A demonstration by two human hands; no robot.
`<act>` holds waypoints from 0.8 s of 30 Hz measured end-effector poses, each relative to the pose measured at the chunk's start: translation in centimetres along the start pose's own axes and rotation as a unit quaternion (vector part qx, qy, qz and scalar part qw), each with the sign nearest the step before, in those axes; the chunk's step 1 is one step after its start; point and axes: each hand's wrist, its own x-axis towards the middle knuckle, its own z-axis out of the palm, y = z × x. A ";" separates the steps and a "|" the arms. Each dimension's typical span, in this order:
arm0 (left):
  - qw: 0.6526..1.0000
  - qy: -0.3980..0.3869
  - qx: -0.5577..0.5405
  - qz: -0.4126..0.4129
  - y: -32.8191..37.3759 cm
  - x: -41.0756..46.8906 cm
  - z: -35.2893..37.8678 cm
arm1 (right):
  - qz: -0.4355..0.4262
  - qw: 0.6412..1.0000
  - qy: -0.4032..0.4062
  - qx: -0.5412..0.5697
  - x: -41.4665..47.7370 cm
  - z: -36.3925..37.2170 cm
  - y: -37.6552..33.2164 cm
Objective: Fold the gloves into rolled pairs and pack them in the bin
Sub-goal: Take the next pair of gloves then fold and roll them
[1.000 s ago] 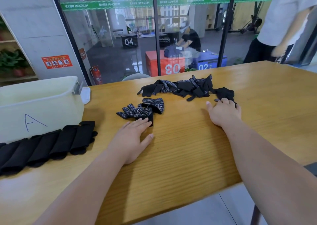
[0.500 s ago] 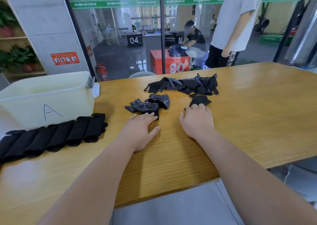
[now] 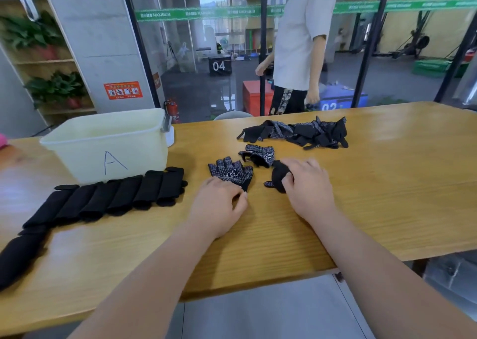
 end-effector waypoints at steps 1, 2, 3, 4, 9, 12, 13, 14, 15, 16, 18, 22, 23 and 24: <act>1.000 0.010 0.000 -0.002 -0.1 0.0 0.2 | 0.025 0.999 -0.032 -0.004 0.1 0.1 0.3; 1.000 0.015 -0.002 -0.004 -0.1 0.0 0.2 | 0.044 0.997 -0.056 0.001 0.1 0.2 0.5; 1.000 0.019 -0.004 -0.007 0.0 0.1 0.2 | 0.059 0.996 -0.065 0.018 0.0 0.1 0.5; 1.000 0.023 -0.005 -0.010 0.0 0.1 0.3 | 0.071 0.994 -0.058 0.051 0.0 0.0 0.5; 0.999 0.039 -0.016 -0.029 -0.6 -0.1 0.8 | 0.065 0.982 -0.017 0.176 0.0 -0.4 0.9; 0.998 0.045 -0.019 -0.035 -0.7 -0.1 0.8 | 0.075 0.988 -0.044 0.128 0.4 0.3 1.6; 0.998 0.045 -0.019 -0.036 -0.7 0.0 0.8 | 0.081 0.988 -0.077 0.105 0.6 0.4 1.7; 0.998 0.044 -0.017 -0.036 -0.7 0.0 0.8 | 0.082 0.987 -0.107 0.084 0.7 0.4 1.7; 0.998 0.043 -0.016 -0.038 -0.7 0.0 0.8 | 0.079 0.986 -0.126 0.072 0.7 0.4 1.6; 0.998 0.043 -0.013 -0.039 -0.7 0.0 0.8 | 0.071 0.986 -0.130 0.069 0.8 0.4 1.6; 0.998 0.047 -0.012 -0.042 -0.7 0.1 0.8 | 0.061 0.987 -0.120 0.087 0.8 0.4 1.7; 0.997 0.053 -0.021 -0.046 -0.6 0.2 0.7 | 0.047 0.986 -0.143 0.073 0.9 0.2 1.7; 0.997 0.055 -0.020 -0.045 -0.6 0.2 0.7 | 0.043 0.986 -0.151 0.062 1.0 0.1 1.7; 0.997 0.057 -0.020 -0.045 -0.6 0.2 0.6 | 0.040 0.985 -0.155 0.058 1.1 0.0 1.6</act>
